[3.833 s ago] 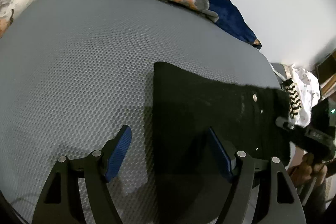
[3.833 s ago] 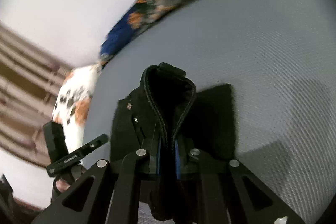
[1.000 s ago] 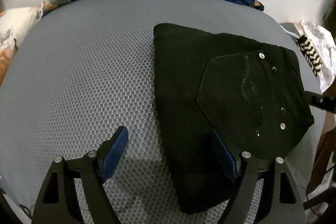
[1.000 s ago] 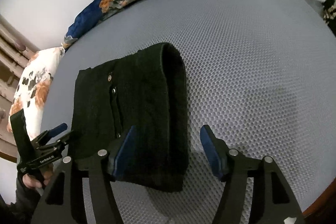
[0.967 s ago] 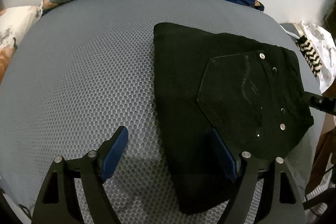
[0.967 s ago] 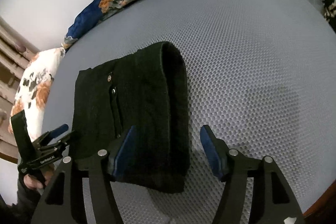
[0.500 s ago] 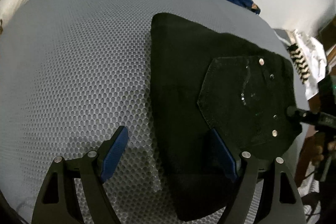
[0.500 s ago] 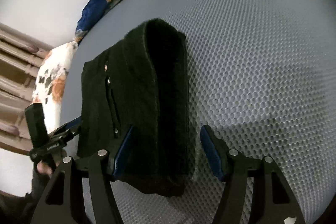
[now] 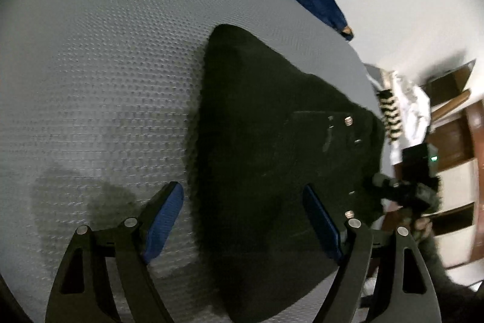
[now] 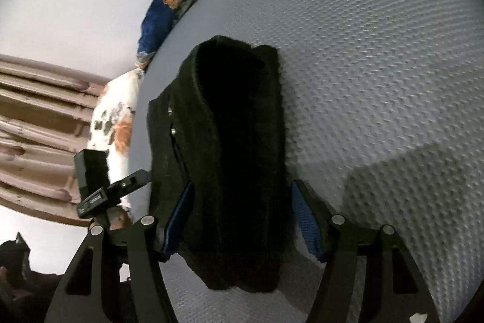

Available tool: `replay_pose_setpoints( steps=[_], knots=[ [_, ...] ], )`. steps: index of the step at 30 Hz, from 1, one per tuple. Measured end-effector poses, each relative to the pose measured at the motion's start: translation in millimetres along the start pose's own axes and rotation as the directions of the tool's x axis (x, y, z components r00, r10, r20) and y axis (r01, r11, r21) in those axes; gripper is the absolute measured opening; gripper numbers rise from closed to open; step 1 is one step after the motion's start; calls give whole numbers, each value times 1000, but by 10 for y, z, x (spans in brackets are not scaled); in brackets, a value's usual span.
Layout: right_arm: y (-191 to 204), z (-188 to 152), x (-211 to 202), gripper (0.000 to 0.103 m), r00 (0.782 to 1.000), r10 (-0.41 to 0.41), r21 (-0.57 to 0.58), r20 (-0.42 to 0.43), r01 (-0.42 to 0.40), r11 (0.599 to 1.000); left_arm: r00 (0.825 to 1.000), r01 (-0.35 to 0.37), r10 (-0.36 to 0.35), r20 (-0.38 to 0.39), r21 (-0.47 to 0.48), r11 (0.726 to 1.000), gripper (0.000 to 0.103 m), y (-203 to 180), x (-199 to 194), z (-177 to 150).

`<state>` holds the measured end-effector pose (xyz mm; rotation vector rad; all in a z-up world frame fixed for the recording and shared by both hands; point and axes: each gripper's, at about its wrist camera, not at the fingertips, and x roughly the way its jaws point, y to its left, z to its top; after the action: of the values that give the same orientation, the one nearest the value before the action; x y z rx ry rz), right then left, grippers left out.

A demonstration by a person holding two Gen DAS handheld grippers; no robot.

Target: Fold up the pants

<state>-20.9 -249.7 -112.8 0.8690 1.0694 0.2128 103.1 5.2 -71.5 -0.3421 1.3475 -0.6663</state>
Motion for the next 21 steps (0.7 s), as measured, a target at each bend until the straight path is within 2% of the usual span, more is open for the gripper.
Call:
replay_pose_setpoints(
  steps=[4,8,13,15,16,19,20,21],
  knots=[
    [19,83,77,62,999,25,-19,-21,-25,1000,998,69,-70,-10,-42,997,80,26,29,11],
    [-15,156,123,62,997,73,2,-19,-72,997,995,95,-96,-9,-58,994,80,28,60,104],
    [32,233,209,61,996,87,4,5,-87,996,997,71,-71,9,-27,997,80,-102,143,184],
    [52,242,224,57,998,67,-1,18,-67,998,998,52,-52,28,-14,999,80,-173,185,199],
    [60,240,225,53,998,61,-3,23,-61,998,999,36,-36,36,-7,999,78,-212,201,197],
    [74,210,206,46,997,53,7,51,-54,999,997,-18,18,69,-6,1000,56,-289,249,170],
    [60,180,176,43,997,54,8,59,-54,998,996,-33,34,78,-8,999,45,-265,243,152],
    [83,167,162,42,996,52,4,68,-52,999,996,-30,30,84,-9,1000,39,-236,230,147]
  ],
)
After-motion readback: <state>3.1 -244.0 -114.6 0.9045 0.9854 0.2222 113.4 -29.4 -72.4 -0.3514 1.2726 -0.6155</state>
